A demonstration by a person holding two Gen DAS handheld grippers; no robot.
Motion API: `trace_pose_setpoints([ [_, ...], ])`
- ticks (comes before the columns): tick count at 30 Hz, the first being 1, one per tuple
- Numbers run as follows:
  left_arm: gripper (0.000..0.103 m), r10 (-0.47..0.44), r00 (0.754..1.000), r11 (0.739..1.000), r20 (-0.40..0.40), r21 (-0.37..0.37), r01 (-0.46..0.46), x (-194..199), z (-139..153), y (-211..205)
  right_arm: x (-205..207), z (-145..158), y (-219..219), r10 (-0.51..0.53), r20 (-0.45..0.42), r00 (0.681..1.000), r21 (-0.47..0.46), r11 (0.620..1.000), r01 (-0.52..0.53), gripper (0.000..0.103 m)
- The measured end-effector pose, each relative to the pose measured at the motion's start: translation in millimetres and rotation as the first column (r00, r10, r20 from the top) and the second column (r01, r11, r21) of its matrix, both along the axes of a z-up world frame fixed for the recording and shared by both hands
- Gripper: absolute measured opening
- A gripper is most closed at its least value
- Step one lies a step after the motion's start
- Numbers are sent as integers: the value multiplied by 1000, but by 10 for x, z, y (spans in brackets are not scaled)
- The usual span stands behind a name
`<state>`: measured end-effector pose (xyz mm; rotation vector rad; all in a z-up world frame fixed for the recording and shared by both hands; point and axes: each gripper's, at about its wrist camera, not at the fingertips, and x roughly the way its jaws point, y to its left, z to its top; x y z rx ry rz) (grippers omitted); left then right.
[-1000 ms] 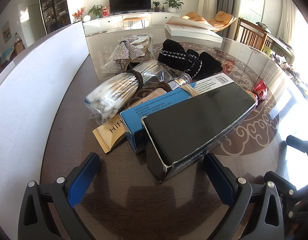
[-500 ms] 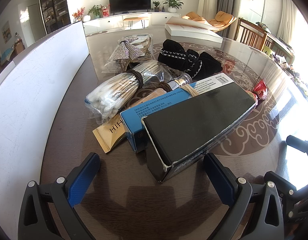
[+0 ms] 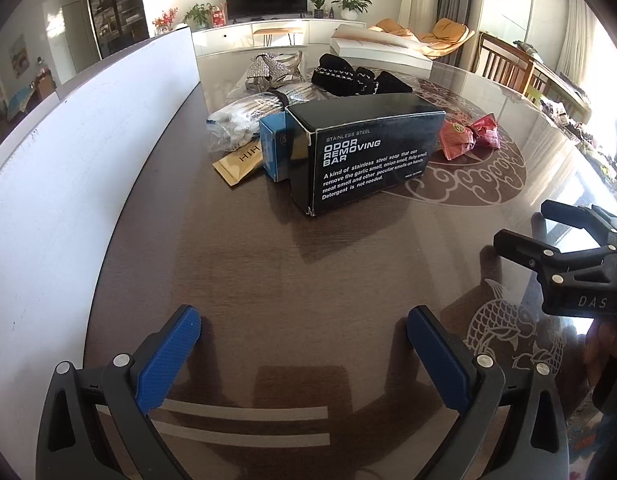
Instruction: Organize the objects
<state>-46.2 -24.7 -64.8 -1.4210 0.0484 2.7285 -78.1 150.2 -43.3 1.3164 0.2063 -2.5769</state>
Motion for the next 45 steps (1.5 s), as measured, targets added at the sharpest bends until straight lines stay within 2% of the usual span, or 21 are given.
trace_pose_setpoints([
  [6, 103, -48, 998, 999, -34, 3, 48, 114, -4, -4, -1, 0, -1, 0, 0, 1000, 0, 1000, 0, 103],
  [19, 103, -55, 996, 998, -67, 4, 55, 68, -25, 5, -1, 1, -2, 0, 0, 1000, 0, 1000, 0, 103],
  [45, 103, -60, 995, 998, -79, 5, 60, 101, -33, 15, -4, 2, -6, -1, 0, 1000, 0, 1000, 1, 103],
])
